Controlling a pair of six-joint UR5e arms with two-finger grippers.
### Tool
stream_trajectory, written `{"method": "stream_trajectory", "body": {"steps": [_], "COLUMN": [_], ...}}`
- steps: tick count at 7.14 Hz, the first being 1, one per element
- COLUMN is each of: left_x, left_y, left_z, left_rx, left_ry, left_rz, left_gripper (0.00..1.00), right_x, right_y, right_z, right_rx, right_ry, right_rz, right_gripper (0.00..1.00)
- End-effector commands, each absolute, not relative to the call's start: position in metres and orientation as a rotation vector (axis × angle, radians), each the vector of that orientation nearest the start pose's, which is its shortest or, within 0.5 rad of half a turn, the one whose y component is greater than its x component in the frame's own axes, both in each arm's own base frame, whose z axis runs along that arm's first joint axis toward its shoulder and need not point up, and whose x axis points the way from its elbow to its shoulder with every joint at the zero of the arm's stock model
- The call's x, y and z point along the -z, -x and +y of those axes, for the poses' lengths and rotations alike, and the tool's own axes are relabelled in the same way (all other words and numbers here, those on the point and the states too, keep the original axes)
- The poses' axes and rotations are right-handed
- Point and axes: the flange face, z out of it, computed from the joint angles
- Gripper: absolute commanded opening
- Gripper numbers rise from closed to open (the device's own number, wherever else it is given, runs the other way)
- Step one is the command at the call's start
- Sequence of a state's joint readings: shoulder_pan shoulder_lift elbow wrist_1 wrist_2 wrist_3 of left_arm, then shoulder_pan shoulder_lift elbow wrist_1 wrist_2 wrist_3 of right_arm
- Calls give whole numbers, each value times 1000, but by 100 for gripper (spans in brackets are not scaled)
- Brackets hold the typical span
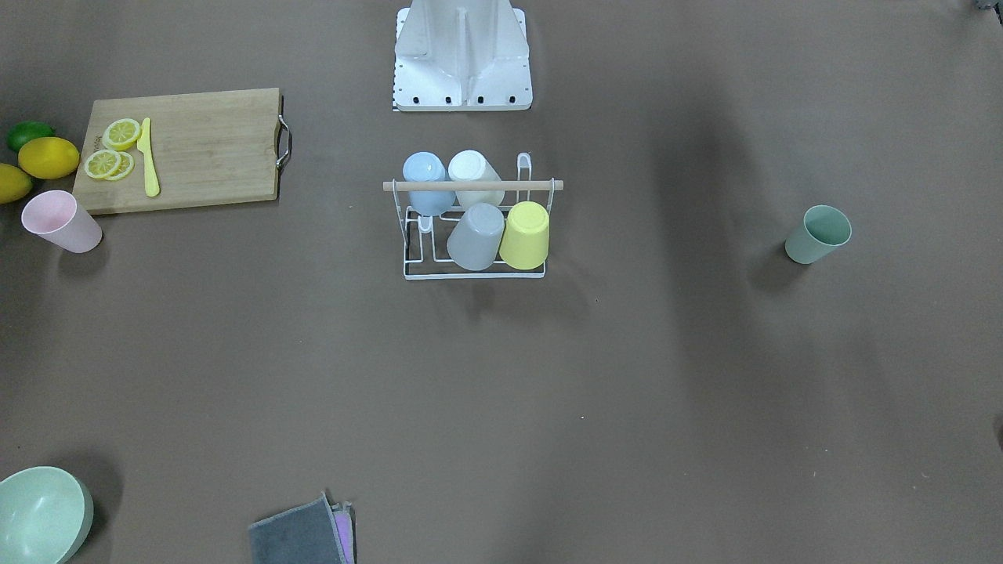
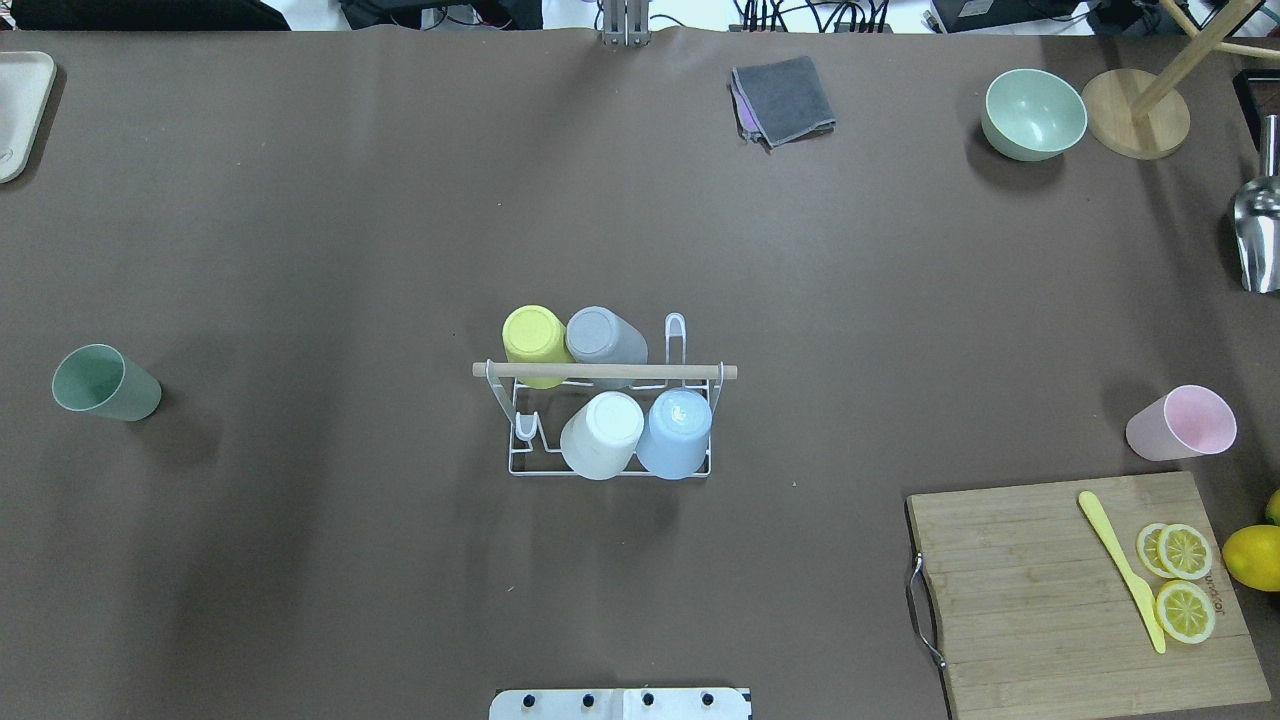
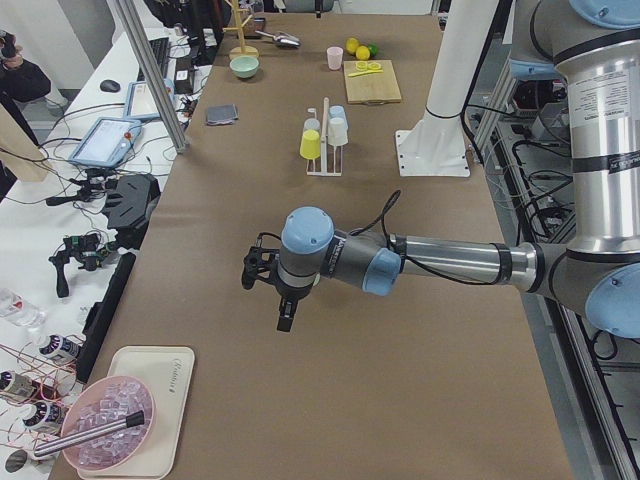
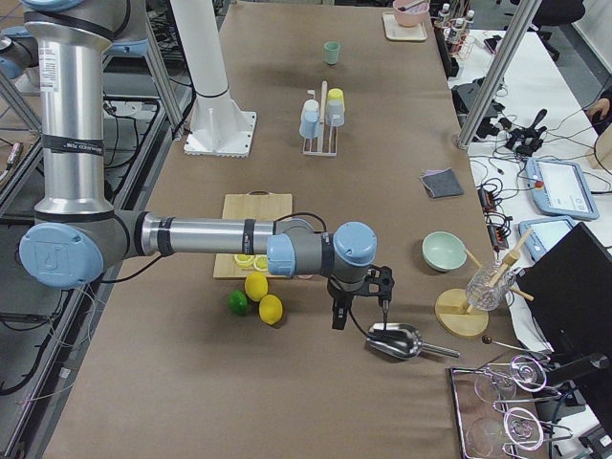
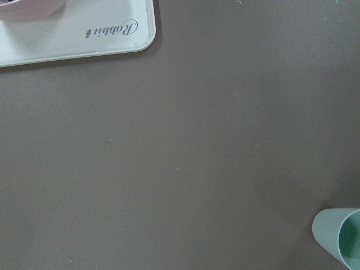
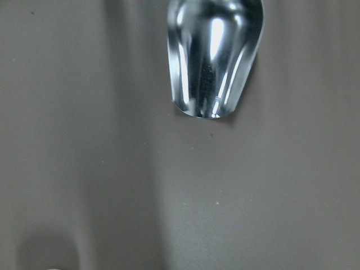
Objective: Place cup on cup holder
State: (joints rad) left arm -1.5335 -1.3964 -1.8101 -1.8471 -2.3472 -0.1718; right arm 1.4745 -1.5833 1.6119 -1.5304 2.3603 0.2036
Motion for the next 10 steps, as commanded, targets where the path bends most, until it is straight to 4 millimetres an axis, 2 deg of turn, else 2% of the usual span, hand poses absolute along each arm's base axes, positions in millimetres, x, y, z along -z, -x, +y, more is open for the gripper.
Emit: {"method": "stream_trajectory", "body": {"steps": [1,3,6,7,9,10], "left_x": [-590,-590,-591,-592,-593,-592], "left_y": [48,47,48,48,47,47], "left_z": [-435,-435,-435,-435,-435,-436], "left_rx": [-4,-5,-4,-3,-11,-16], "left_ry": [-240,-240,-238,-237,-238,-249], "left_rz": [797,799,797,797,796,792], "left_gripper": [98,98,98,98,98,98], "right_x": [-620,-595,-562,-563,-570,-577], "right_y": [16,63,129,145,164,169], "right_z": [-527,-550,-563,-559,-555,-559], "right_rx": [-62,9,93,132,228,224], "right_ry": [99,138,245,265,315,360], "right_rz": [-820,-840,-790,-785,-775,-765], "right_gripper": [99,99,99,99,99,99]}}
